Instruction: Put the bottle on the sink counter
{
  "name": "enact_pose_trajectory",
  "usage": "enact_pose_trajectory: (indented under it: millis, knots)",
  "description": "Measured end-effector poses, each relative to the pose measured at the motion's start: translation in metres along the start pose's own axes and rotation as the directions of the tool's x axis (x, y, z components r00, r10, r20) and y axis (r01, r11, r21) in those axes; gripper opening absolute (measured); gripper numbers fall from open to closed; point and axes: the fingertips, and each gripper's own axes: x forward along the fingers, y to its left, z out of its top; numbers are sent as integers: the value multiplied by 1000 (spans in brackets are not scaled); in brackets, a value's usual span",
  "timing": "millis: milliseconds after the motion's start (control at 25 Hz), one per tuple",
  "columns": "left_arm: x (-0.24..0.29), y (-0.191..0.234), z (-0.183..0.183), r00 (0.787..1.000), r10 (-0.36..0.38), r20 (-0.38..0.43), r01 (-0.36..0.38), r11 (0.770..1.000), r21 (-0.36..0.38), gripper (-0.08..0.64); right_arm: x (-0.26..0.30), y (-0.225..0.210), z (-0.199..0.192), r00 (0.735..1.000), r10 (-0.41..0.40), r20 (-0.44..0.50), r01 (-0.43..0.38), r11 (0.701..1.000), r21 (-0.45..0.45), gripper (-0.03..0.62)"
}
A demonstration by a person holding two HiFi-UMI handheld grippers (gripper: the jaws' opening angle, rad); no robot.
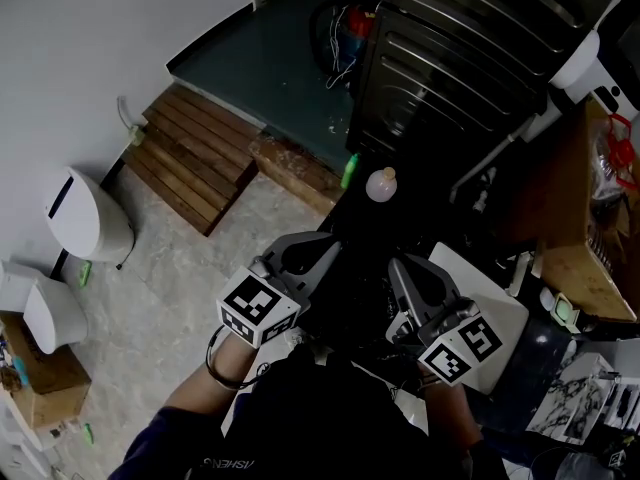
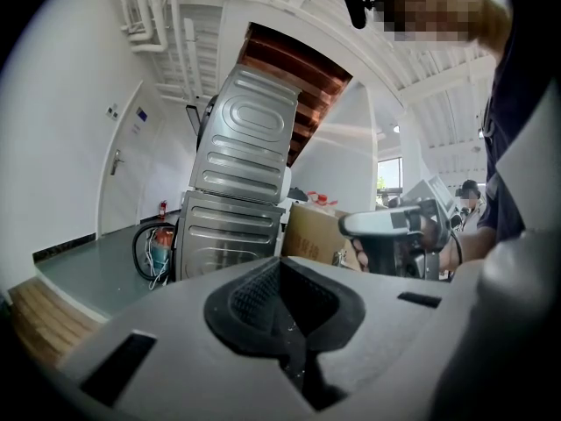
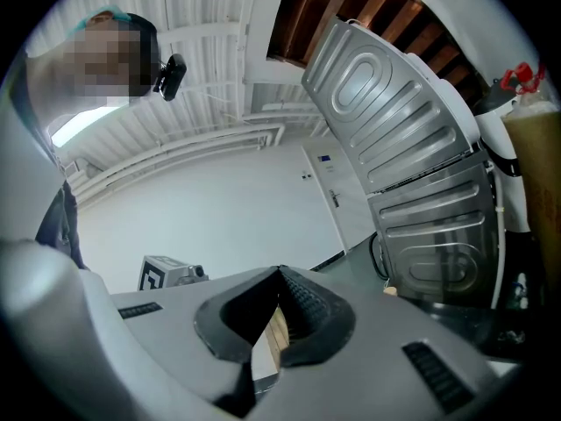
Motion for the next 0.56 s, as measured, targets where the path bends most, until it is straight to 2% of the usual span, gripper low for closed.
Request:
enact_pose_trajectory:
  millis: [560]
  knots:
    - [5,-4,1,1000,4,1,-4,1000,0,6,-4,-4,-1,1000,5,-2,-5,1000,1,25]
